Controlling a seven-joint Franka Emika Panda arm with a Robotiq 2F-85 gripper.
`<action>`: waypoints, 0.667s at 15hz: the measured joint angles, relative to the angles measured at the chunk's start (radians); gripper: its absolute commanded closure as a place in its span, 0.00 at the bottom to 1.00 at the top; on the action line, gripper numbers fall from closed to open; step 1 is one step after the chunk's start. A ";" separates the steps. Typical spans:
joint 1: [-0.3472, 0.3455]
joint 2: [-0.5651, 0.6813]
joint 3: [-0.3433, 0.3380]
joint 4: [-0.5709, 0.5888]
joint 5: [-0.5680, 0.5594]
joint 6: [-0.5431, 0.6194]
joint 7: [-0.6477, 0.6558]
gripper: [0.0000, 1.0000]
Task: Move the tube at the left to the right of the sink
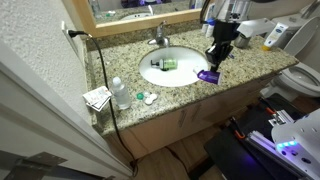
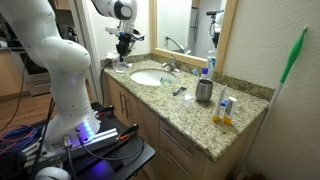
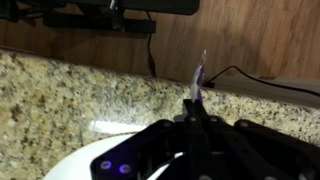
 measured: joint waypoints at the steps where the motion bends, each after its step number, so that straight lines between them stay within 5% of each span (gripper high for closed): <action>1: -0.004 -0.058 -0.005 -0.051 0.000 0.000 0.041 1.00; 6: -0.030 -0.345 -0.014 -0.279 0.039 0.005 0.215 0.99; 10: -0.030 -0.376 -0.010 -0.290 0.042 0.002 0.215 1.00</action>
